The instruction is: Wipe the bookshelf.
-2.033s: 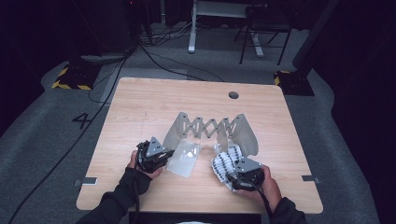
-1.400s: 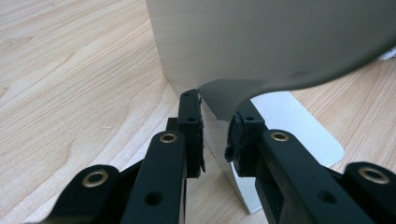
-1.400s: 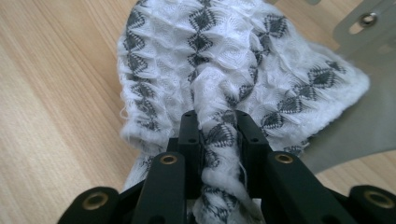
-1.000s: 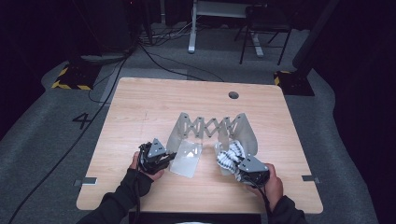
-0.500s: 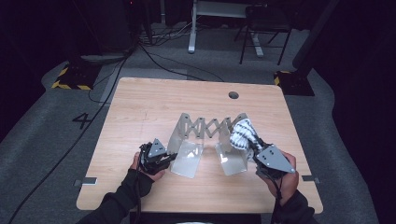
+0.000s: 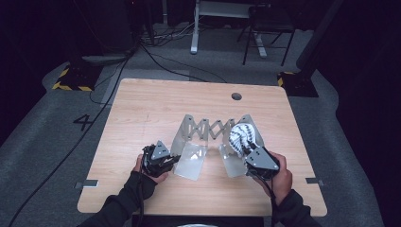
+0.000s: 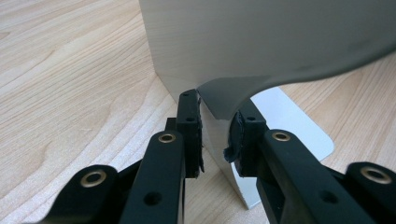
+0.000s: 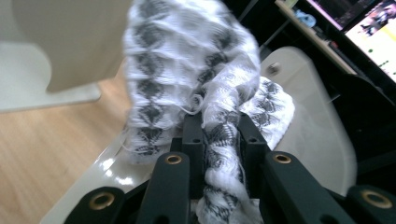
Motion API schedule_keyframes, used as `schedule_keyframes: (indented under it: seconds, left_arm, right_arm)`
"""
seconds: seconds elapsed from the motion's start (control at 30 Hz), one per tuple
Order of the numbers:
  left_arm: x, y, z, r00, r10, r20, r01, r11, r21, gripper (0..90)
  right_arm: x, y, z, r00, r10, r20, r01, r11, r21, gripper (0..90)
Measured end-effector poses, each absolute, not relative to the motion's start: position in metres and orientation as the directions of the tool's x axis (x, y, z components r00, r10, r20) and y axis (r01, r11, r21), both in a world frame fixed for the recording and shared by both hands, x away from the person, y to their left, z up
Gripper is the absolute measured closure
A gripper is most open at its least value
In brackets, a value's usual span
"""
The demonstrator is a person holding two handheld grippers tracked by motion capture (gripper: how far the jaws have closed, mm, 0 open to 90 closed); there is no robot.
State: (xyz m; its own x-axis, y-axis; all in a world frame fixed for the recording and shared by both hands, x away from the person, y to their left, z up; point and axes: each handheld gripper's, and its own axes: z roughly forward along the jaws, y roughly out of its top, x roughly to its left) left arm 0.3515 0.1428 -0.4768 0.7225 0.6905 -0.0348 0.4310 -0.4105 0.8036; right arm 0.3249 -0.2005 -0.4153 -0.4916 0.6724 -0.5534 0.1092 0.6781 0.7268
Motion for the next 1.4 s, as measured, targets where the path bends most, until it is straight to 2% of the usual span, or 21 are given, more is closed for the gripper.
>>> schedule_keyframes:
  seconds: [0.27, 0.47, 0.7, 1.0, 1.4]
  left_arm:
    - [0.352, 0.144, -0.476, 0.734, 0.679, -0.037, 0.426, -0.417, 0.803, 76.4]
    - [0.352, 0.143, -0.477, 0.736, 0.676, -0.036, 0.425, -0.419, 0.802, 75.6]
    - [0.351, 0.143, -0.477, 0.737, 0.675, -0.039, 0.426, -0.419, 0.802, 75.8]
    - [0.352, 0.142, -0.476, 0.734, 0.678, -0.029, 0.427, -0.428, 0.796, 76.9]
    - [0.354, 0.145, -0.477, 0.745, 0.666, -0.038, 0.420, -0.424, 0.802, 76.8]
  right_arm:
    - [0.327, -0.196, -0.437, -0.548, 0.647, -0.530, 0.138, 0.695, 0.706, 77.6]
    - [0.337, -0.192, -0.473, -0.630, 0.609, -0.481, 0.226, 0.737, 0.637, 77.7]
    - [0.344, -0.187, -0.488, -0.671, 0.601, -0.434, 0.273, 0.744, 0.609, 77.6]
    - [0.346, -0.188, -0.492, -0.653, 0.582, -0.485, 0.271, 0.777, 0.568, 78.4]
    - [0.328, -0.203, -0.451, -0.508, 0.667, -0.545, 0.204, 0.708, 0.676, 78.6]
